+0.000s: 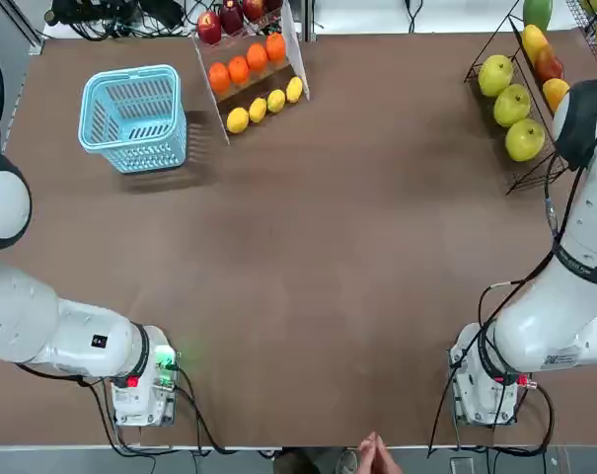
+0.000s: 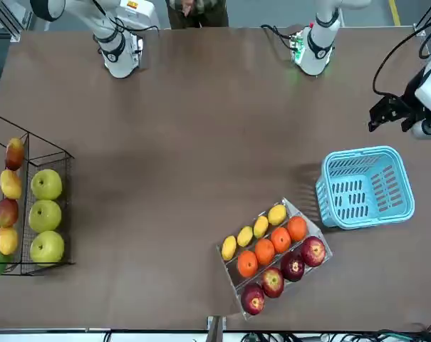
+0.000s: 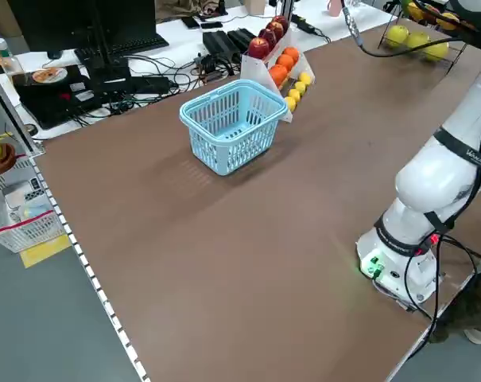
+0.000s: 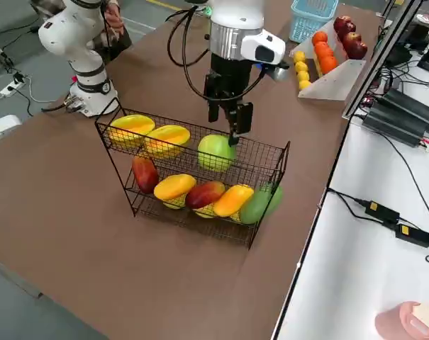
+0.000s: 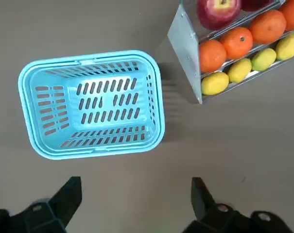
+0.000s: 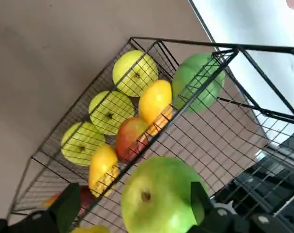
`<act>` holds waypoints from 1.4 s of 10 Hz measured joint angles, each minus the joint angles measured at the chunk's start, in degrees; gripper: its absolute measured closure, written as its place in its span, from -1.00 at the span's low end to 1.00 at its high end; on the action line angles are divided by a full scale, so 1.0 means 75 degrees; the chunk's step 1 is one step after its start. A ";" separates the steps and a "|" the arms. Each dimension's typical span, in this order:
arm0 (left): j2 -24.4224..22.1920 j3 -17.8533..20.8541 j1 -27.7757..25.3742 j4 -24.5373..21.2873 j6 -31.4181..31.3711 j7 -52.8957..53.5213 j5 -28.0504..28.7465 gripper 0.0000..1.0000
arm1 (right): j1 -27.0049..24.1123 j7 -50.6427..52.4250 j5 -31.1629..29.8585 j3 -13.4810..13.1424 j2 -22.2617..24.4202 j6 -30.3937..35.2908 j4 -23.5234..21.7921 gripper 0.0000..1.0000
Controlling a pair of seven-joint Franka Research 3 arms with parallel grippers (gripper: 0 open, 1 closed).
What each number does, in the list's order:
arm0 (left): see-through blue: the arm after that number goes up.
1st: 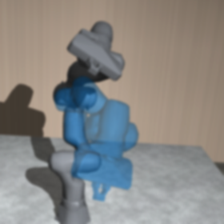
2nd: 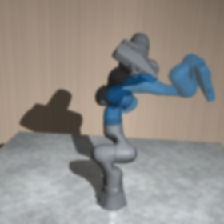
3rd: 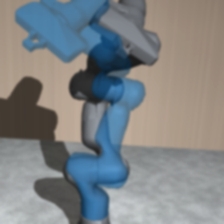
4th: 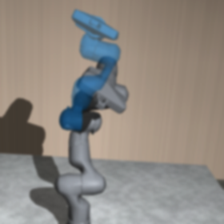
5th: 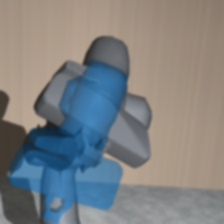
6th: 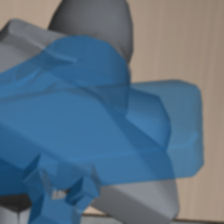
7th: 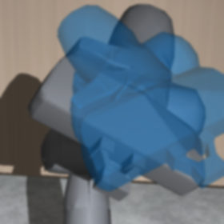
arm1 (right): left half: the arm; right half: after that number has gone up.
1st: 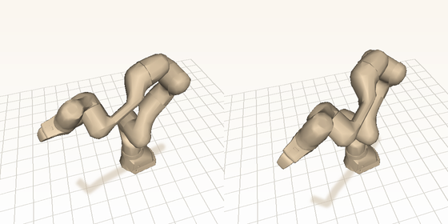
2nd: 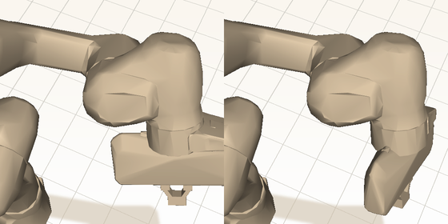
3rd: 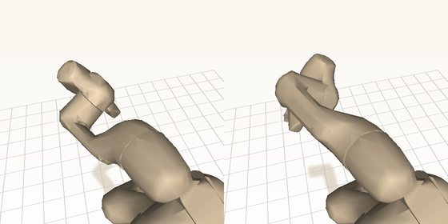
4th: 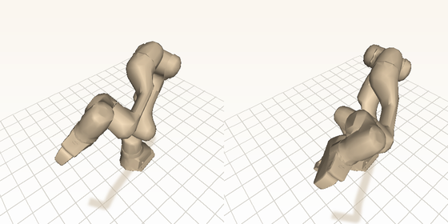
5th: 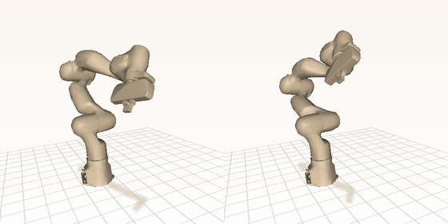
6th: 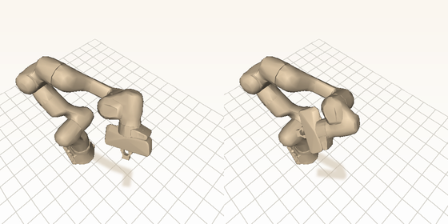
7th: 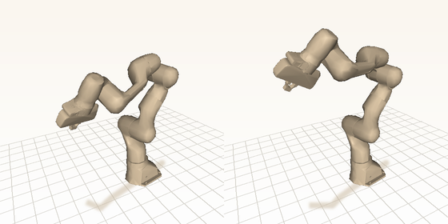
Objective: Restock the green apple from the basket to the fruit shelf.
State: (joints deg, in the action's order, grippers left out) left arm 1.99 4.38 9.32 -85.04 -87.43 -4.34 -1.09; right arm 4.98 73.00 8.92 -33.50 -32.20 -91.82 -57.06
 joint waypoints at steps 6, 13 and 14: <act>-0.0001 0.0002 -0.0007 0.0026 0.0000 0.0012 0.0000 -0.99 | 0.0240 -0.4433 0.0335 0.0914 0.0109 0.0384 0.0112 -1.00; -0.0011 0.0010 -0.0071 0.0039 0.0000 0.0122 0.0000 -0.99 | 0.0726 -1.0134 -0.0033 0.2513 0.1432 0.0480 -0.1167 -1.00; -0.0013 0.0013 -0.0138 0.0043 0.0000 0.0123 0.0000 -0.99 | 0.0728 -1.0449 -0.0152 0.2717 0.1716 0.0878 -0.1228 -1.00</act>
State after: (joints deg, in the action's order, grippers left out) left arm 1.89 4.47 8.28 -84.71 -87.43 -3.42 -1.09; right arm 10.44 -5.36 7.78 -13.12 -19.33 -85.24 -66.27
